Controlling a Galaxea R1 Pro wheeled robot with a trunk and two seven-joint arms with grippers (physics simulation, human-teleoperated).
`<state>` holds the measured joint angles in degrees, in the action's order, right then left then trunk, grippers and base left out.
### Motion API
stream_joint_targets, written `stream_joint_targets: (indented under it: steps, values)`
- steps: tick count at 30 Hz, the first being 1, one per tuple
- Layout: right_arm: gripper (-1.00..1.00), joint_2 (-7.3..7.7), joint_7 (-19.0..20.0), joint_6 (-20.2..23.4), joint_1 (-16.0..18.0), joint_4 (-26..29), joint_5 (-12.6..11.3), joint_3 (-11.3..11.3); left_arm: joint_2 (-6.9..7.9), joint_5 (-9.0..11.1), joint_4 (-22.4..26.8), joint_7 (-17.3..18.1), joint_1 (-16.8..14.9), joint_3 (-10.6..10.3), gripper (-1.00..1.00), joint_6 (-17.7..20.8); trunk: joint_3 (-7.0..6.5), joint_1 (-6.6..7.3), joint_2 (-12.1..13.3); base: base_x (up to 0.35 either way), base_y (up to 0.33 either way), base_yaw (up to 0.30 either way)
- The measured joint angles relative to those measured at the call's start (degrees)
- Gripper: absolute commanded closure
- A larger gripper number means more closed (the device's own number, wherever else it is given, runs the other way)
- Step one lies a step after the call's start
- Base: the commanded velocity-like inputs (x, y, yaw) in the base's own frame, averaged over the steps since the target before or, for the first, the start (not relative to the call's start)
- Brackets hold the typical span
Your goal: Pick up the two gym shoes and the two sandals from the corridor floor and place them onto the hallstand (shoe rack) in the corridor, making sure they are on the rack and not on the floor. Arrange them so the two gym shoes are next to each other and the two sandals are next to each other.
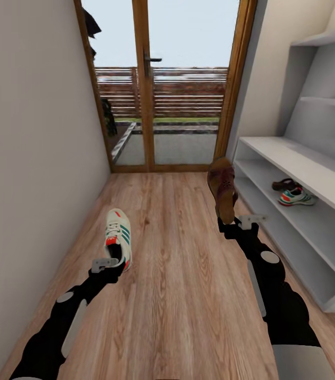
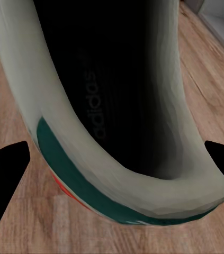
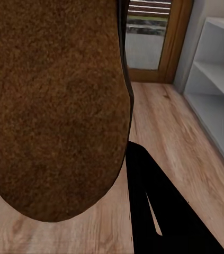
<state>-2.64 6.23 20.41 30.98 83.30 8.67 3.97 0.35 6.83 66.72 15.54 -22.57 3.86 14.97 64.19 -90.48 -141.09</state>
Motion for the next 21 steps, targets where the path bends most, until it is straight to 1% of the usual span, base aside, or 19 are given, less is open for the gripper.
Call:
stream_joint_targets:
  steps: [5, 21]
  values:
    - [1.0, 0.03, 0.0, 0.0, 0.0, -0.02, 0.0, 0.0, -0.45, -0.01, -0.02, -0.02, 0.0, -0.02, 1.0, -0.02, -0.1, 0.0, 0.0, 0.347, 0.073, -0.24]
    - [1.0, 0.01, 0.0, 0.0, -0.01, 0.02, 0.0, 0.0, -0.51, -0.01, 0.0, -0.03, 0.0, -0.03, 1.0, -0.04, -0.53, 0.0, 0.0, 0.347, 0.073, -0.239]
